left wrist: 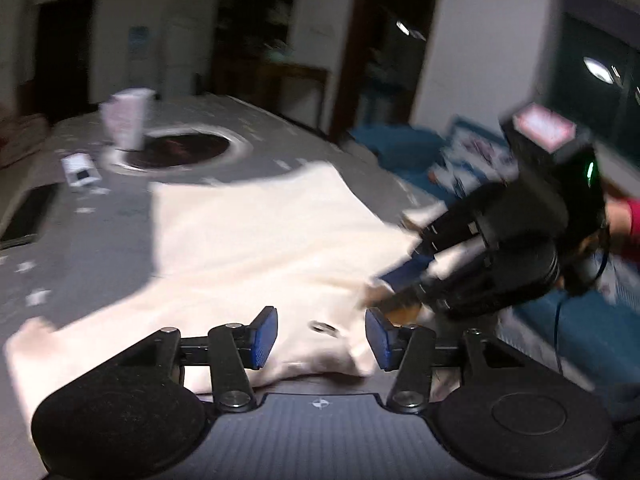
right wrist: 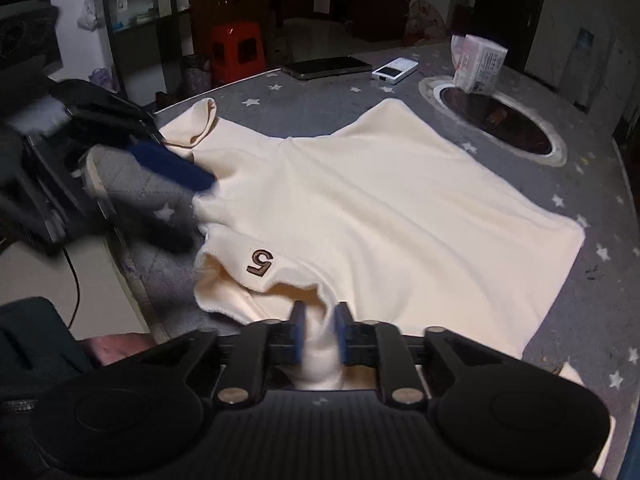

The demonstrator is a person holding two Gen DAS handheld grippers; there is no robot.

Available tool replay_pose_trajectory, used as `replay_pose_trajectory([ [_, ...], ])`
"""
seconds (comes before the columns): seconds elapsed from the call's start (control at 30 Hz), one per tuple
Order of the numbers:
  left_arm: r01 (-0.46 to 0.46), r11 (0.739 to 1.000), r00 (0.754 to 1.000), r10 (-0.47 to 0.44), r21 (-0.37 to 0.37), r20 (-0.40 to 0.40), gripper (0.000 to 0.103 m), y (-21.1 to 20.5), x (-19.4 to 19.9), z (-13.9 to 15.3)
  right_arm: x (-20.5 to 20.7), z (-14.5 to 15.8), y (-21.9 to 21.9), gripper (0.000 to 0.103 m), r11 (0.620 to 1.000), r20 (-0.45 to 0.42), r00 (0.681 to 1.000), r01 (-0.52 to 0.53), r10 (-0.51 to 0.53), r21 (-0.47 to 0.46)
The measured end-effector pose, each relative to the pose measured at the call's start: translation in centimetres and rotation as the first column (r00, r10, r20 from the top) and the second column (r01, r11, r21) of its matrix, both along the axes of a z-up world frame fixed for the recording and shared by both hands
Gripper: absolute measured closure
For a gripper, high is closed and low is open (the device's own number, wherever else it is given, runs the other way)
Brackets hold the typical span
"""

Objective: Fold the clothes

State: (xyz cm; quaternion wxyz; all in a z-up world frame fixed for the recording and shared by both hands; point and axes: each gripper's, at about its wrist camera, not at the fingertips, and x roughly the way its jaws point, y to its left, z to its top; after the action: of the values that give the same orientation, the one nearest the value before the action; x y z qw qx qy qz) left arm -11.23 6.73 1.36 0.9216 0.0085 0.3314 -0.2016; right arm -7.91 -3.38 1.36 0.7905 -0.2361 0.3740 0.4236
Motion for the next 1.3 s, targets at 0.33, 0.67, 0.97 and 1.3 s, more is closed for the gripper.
replay_pose_trajectory([
  [0.33,0.071,0.996,0.997,-0.07,0.054,-0.03,0.091,-0.6,-0.4,-1.0,-2.2,0.5,-1.0,0.101,0.996,-0.042,0.995,-0.09,0.09,-0.004],
  [0.67,0.148,0.989,0.98,-0.149,-0.013,-0.135,0.071,1.5,1.3,-0.2,-1.1,2.0,-3.1,0.091,0.993,-0.174,0.979,-0.092,0.104,0.077],
  [0.97,-0.136,0.99,0.986,0.132,-0.03,-0.106,0.066,6.6,9.0,2.0,8.3,4.4,-6.6,0.09,0.968,-0.069,0.977,0.208,-0.2,0.141],
  [1.3,-0.398,0.915,0.914,0.389,-0.066,-0.115,0.057,10.6,19.1,1.8,19.4,2.8,-4.3,0.09,0.923,-0.058,0.94,0.341,-0.336,0.178],
])
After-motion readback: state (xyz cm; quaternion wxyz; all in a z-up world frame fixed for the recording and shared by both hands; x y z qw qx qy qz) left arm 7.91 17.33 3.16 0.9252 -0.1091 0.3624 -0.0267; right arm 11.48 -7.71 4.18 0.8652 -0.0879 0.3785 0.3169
